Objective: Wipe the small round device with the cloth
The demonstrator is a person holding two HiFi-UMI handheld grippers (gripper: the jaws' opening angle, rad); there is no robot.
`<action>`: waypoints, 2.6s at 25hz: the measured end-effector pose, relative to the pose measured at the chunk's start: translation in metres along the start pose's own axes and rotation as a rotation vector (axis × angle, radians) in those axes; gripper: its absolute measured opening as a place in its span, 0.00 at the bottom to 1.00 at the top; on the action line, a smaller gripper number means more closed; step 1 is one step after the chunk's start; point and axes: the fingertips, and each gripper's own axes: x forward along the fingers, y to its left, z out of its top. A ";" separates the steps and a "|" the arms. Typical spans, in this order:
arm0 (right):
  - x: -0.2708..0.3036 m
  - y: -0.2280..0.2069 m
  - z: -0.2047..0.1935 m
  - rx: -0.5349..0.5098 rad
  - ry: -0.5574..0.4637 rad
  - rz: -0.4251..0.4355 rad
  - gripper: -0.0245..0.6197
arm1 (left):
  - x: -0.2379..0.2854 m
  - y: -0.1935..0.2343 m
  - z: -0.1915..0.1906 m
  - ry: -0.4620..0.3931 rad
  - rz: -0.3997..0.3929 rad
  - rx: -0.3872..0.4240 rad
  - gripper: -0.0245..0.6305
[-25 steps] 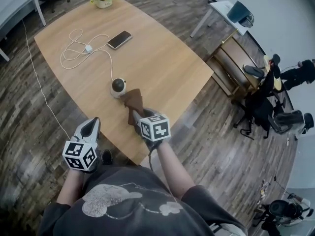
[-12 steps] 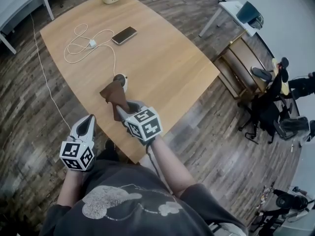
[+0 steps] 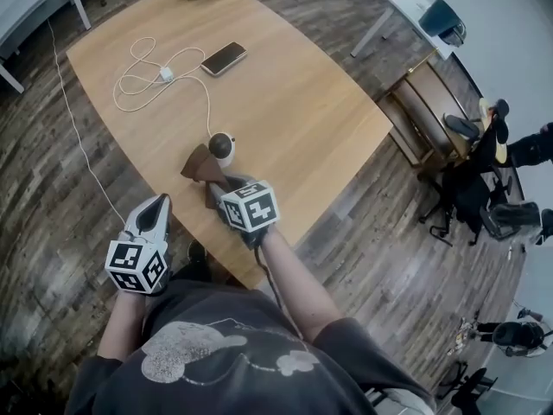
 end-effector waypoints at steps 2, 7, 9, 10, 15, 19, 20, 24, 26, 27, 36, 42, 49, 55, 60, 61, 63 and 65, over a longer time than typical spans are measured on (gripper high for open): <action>0.006 -0.003 -0.012 0.033 0.030 -0.009 0.15 | 0.002 0.003 -0.002 0.007 -0.006 -0.004 0.07; 0.010 -0.008 -0.041 0.113 0.099 -0.009 0.15 | 0.008 0.007 -0.009 0.026 -0.021 -0.009 0.07; 0.003 -0.006 -0.048 0.120 0.096 -0.006 0.15 | 0.010 0.007 -0.010 0.030 -0.025 -0.010 0.07; -0.003 -0.004 -0.049 0.112 0.087 -0.004 0.15 | 0.012 0.006 -0.010 0.028 -0.027 -0.011 0.07; -0.047 0.001 -0.033 0.046 -0.007 0.013 0.15 | 0.020 0.004 -0.001 0.006 -0.036 0.011 0.07; -0.077 -0.015 -0.005 0.067 -0.110 -0.028 0.15 | 0.033 -0.004 0.013 -0.018 -0.061 0.056 0.07; -0.081 -0.020 0.001 0.074 -0.133 -0.041 0.15 | 0.035 -0.007 0.017 -0.027 -0.068 0.059 0.07; -0.080 -0.036 0.014 0.084 -0.167 -0.096 0.15 | 0.037 -0.013 0.020 -0.033 -0.079 0.054 0.07; -0.072 -0.041 0.011 0.097 -0.151 -0.102 0.15 | 0.035 -0.015 0.017 -0.028 -0.083 0.052 0.07; -0.067 -0.042 0.007 0.109 -0.139 -0.099 0.15 | 0.034 -0.016 0.017 -0.027 -0.084 0.053 0.07; -0.029 -0.055 -0.061 0.171 0.043 -0.112 0.15 | 0.029 -0.010 0.010 -0.014 -0.071 0.040 0.07; -0.039 -0.056 -0.075 0.207 0.040 -0.120 0.15 | 0.031 -0.011 0.006 -0.003 -0.079 0.031 0.07; -0.070 -0.062 -0.042 0.180 -0.064 -0.150 0.15 | 0.038 -0.013 0.009 -0.001 -0.098 0.039 0.07; -0.094 -0.072 0.012 0.098 -0.182 -0.163 0.15 | 0.051 -0.010 0.030 -0.030 -0.115 0.059 0.07; -0.092 -0.082 0.055 0.003 -0.227 -0.169 0.15 | 0.060 -0.014 0.032 -0.025 -0.144 0.061 0.07; -0.091 -0.085 0.062 -0.002 -0.236 -0.171 0.15 | 0.061 -0.014 0.031 -0.022 -0.147 0.056 0.07; -0.086 -0.090 0.073 -0.001 -0.249 -0.171 0.15 | 0.063 -0.012 0.029 -0.015 -0.147 0.045 0.07; -0.076 -0.094 0.079 0.005 -0.245 -0.160 0.15 | 0.065 -0.008 0.027 -0.009 -0.143 0.037 0.07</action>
